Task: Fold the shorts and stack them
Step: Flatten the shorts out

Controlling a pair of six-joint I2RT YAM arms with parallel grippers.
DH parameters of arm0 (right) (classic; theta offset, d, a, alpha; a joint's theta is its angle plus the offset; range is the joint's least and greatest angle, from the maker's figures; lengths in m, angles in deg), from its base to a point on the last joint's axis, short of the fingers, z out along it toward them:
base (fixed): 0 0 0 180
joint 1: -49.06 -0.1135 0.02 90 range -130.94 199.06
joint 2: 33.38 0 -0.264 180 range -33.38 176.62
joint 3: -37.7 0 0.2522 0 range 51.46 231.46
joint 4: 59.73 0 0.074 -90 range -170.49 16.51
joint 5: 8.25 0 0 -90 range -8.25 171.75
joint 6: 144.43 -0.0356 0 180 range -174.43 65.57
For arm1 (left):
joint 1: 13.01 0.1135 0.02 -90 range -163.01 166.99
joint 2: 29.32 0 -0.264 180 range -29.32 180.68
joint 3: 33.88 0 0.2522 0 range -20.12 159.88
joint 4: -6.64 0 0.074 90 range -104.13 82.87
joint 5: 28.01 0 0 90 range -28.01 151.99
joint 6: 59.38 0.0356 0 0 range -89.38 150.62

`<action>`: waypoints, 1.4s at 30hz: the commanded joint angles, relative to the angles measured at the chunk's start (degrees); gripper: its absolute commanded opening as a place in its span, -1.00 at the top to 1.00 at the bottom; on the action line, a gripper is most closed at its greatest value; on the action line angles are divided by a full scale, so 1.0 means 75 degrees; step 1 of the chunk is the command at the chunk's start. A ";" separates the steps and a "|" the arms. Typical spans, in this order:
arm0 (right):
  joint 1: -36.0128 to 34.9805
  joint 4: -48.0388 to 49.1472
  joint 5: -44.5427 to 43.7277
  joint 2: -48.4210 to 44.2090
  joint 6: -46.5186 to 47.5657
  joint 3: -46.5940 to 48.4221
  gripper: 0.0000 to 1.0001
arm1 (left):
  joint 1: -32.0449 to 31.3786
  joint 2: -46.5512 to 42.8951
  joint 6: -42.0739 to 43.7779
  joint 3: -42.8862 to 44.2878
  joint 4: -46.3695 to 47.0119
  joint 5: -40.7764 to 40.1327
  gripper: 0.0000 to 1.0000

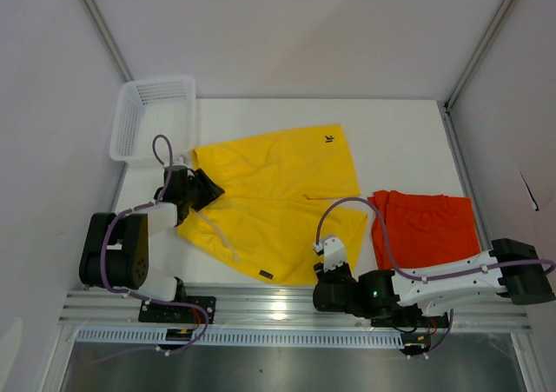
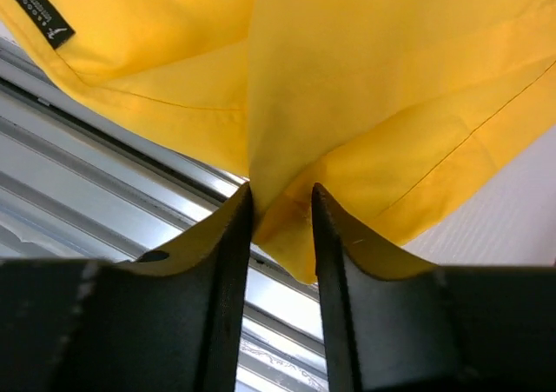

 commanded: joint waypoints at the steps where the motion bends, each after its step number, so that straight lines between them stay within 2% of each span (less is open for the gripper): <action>1: -0.0501 -0.0453 -0.1254 0.0217 -0.0636 0.0497 0.37 | 0.0050 -0.0003 0.0242 -0.0021 0.0010 -0.0116 -0.12; 5: -0.1238 -0.0184 -0.1454 -0.0237 -0.0308 0.0427 0.79 | 0.0050 -0.0015 0.0242 -0.0009 0.0010 -0.0116 -0.12; 10: -0.1838 0.0459 -0.1010 -0.0883 0.0207 0.0170 1.00 | 0.0050 -0.0015 0.0242 -0.0021 0.0010 -0.0116 -0.12; 16: -0.2319 0.0555 -0.0049 -0.1924 -0.0107 -0.0322 1.00 | 0.0050 0.0008 0.0242 0.0002 0.0010 -0.0104 -0.11; 23: -0.3700 -0.0324 -0.0106 -0.3436 -0.1923 -0.1048 1.00 | 0.0050 0.0067 0.0219 0.0061 -0.0048 -0.0174 -0.11; 26: -0.4286 -0.0745 -0.0363 -0.3463 -0.2754 -0.1167 1.00 | 0.0050 0.0102 0.0219 0.0085 -0.0072 -0.0175 -0.11; 31: -0.4639 -0.1893 -0.0423 -0.3076 -0.4173 -0.0956 0.96 | 0.0050 0.0126 0.0219 0.0108 -0.0084 -0.0198 -0.10; 34: -0.4698 -0.2164 -0.0248 -0.3063 -0.4350 -0.0886 0.51 | 0.0050 0.0161 0.0219 0.0155 -0.0130 -0.0186 -0.10; 35: -0.4745 -0.2257 -0.0247 -0.3064 -0.4455 -0.0816 0.14 | 0.0050 0.0184 0.0219 0.0201 -0.0154 -0.0186 -0.10; 36: -0.4768 -0.2629 -0.0270 -0.3064 -0.4618 -0.0757 0.01 | 0.0050 0.0196 0.0219 0.0202 -0.0165 -0.0186 -0.10; 38: -0.4815 -0.3181 -0.0539 -0.3087 -0.5448 -0.0512 -0.05 | 0.0050 0.0208 0.0230 0.0202 -0.0189 -0.0198 -0.09; 42: -0.4769 -0.4878 -0.1428 -0.3356 -0.6878 0.0085 -0.03 | 0.0050 0.0219 0.0242 0.0214 -0.0201 -0.0186 -0.09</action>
